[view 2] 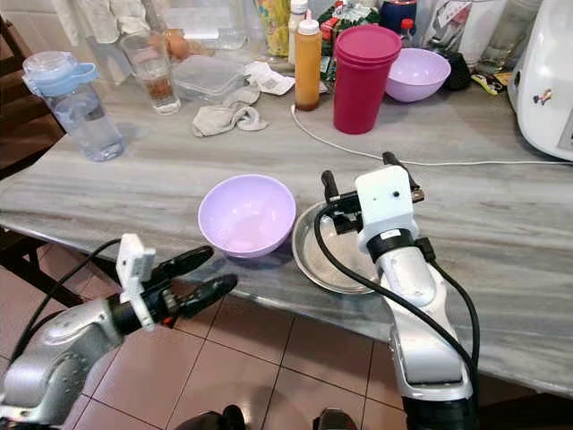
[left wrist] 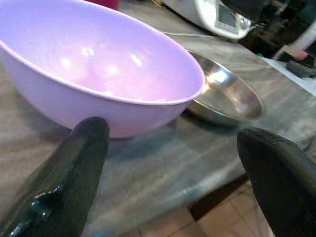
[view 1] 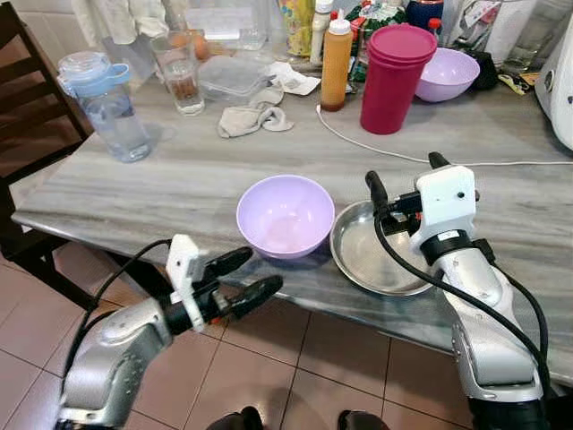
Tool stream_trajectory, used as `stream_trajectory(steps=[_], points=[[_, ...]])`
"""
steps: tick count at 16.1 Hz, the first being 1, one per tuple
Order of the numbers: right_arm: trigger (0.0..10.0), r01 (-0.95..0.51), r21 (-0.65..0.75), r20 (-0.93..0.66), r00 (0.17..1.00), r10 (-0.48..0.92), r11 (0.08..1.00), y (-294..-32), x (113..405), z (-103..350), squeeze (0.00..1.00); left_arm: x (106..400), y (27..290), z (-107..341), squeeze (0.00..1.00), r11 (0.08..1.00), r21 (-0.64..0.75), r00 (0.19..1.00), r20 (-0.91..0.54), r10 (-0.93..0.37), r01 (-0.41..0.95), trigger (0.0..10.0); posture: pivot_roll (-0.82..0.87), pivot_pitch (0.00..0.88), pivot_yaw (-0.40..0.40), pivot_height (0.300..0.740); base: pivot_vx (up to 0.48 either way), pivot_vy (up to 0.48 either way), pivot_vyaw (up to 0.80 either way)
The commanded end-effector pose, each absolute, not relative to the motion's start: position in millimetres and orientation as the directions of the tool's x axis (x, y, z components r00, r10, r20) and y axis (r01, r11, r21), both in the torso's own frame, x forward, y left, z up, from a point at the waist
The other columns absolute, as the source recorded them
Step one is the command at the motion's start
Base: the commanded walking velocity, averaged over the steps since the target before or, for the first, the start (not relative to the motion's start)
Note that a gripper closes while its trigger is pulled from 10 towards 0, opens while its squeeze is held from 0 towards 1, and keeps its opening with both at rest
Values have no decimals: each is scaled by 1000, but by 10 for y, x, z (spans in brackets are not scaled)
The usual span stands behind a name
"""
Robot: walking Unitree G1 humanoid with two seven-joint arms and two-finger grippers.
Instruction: Setting the table
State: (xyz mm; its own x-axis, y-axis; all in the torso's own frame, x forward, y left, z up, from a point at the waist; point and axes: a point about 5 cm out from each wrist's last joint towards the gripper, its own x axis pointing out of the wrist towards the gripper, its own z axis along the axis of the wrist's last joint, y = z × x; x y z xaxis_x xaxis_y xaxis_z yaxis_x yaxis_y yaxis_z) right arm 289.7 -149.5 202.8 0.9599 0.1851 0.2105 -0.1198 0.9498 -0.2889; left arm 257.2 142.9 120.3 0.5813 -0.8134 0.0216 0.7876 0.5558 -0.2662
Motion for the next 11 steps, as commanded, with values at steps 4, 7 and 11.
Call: stream_trajectory(steps=[4, 7, 11], points=[[10000, -245, -235, 161, 944, 287, 941, -1380, 2802, 1971, 0, 2661, 1378, 1201, 0, 595, -238, 618, 28, -786, 768, 10000, -223, 151, 81, 740, 0, 0, 0], [10000, -236, -242, 147, 950, 276, 941, -1415, 2787, 1923, 0, 2724, 1355, 1218, 0, 611, -231, 634, 38, -772, 757, 10000, -233, 150, 86, 740, 0, 0, 0], [10000, -238, -232, 164, 946, 279, 943, -1404, 2786, 1950, 0, 2766, 1341, 1242, 0, 617, -216, 640, 55, -766, 757, 10000, -236, 147, 87, 740, 0, 0, 0]])
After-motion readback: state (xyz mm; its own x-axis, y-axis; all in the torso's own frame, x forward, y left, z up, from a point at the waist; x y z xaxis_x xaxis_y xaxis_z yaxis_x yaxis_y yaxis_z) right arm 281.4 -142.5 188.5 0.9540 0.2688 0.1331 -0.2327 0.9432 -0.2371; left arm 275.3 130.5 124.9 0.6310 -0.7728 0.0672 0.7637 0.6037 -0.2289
